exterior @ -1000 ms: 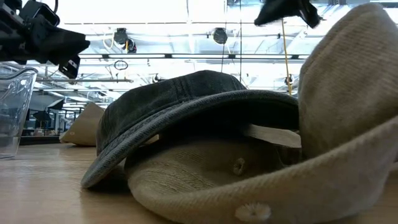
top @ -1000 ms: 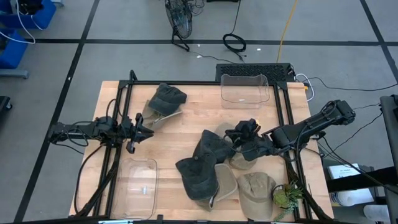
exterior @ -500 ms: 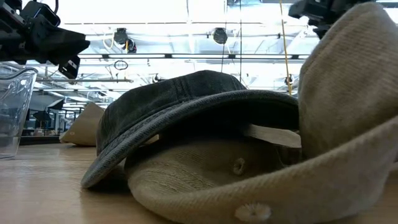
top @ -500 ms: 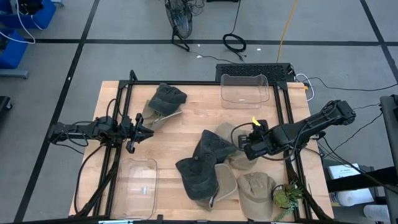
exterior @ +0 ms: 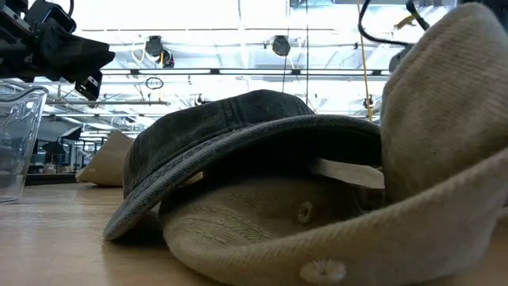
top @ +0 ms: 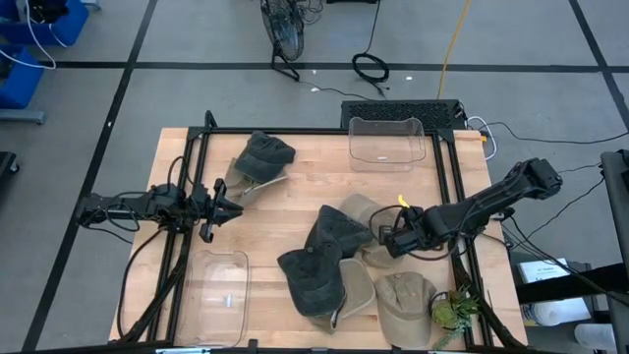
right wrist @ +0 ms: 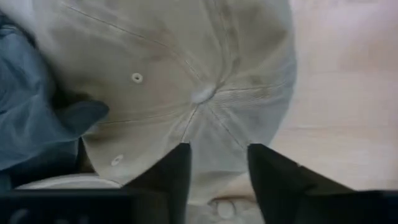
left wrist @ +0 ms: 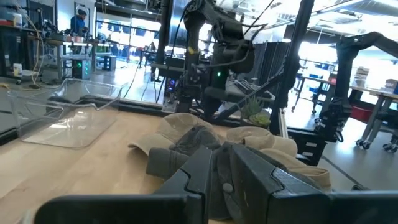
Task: Pick & Place hat
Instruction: Put the brown cap into the top transparent bin
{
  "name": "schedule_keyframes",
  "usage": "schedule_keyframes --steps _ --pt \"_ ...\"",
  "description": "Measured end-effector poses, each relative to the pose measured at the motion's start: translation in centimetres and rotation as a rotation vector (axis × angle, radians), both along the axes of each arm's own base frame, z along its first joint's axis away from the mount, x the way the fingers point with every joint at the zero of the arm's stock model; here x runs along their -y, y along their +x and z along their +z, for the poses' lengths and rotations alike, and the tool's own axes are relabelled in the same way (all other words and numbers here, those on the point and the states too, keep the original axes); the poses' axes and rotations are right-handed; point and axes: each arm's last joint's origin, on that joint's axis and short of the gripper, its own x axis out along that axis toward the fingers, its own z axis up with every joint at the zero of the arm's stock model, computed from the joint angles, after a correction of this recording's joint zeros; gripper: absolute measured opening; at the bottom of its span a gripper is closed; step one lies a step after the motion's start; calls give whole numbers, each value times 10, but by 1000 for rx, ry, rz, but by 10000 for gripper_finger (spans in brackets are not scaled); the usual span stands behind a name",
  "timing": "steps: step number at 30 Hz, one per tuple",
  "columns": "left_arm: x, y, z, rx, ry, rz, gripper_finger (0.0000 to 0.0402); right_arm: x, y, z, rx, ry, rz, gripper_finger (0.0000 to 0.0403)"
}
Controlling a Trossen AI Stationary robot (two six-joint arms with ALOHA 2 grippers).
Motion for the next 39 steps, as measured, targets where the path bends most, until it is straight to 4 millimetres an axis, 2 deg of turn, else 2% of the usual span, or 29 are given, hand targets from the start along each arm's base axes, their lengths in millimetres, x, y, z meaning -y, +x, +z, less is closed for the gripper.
schedule_keyframes --steps 10,14,17,19,22,30,31,36,39 --pt "0 0 0 -1 0 0 63 2 2 -36 152 7 -34 305" --pt "0 0 -1 -9 0 0 63 7 -3 -58 204 42 -96 333" --pt "0 0 -1 -9 0 0 63 10 -2 -69 285 73 -114 333" --pt "0 0 -1 -9 0 0 63 12 -3 -72 289 74 -123 317" --pt "0 0 -1 -9 0 3 63 15 -4 -73 274 64 -116 265" --pt "-2 0 -1 -9 -11 54 63 19 -3 -73 296 3 -37 36" --pt "-2 0 -1 -9 -16 53 63 19 -2 -71 322 -17 -25 20" --pt "-2 0 -1 -9 -18 53 63 22 -4 -55 414 -62 40 22" --pt "-2 0 -1 -9 -18 53 63 23 -8 -42 478 -61 81 10"
